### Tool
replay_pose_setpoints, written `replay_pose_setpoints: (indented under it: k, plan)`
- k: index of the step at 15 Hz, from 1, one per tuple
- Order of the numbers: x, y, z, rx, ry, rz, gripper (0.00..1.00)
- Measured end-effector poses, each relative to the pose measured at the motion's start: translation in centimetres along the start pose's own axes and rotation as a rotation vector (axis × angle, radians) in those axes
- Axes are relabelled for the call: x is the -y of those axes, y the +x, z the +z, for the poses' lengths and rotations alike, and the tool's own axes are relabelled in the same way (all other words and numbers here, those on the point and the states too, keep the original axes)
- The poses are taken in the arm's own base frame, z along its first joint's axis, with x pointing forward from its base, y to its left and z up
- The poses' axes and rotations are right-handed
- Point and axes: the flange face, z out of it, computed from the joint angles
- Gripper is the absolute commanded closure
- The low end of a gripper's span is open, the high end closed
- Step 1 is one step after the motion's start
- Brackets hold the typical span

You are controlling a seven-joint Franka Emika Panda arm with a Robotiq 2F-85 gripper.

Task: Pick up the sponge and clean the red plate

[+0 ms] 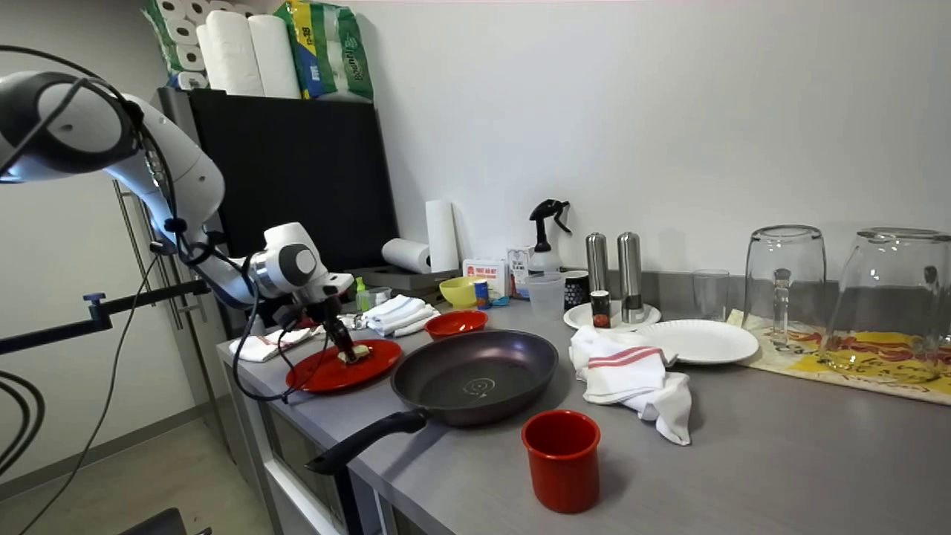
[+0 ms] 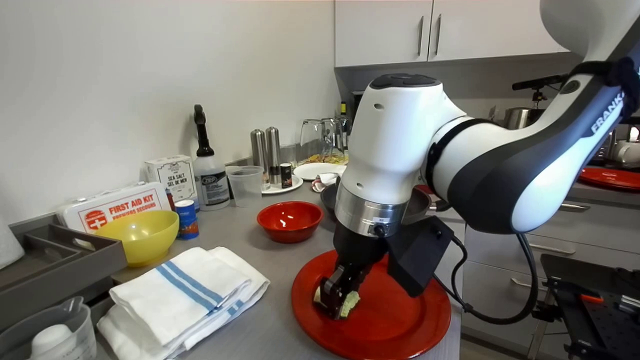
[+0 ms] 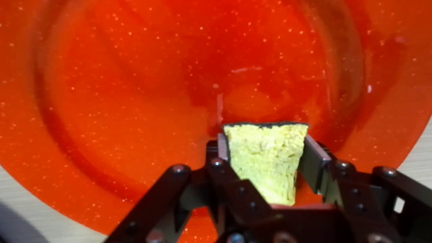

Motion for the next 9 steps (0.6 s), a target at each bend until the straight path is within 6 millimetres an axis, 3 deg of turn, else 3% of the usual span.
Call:
replay_pose_setpoints:
  k: [5,9]
  plan:
    - [2.3,-1.5,-0.7,0.008,0.028,-0.032,0.73]
    - [2.9,-1.9,-0.9,0.008,0.032,-0.043,0.73]
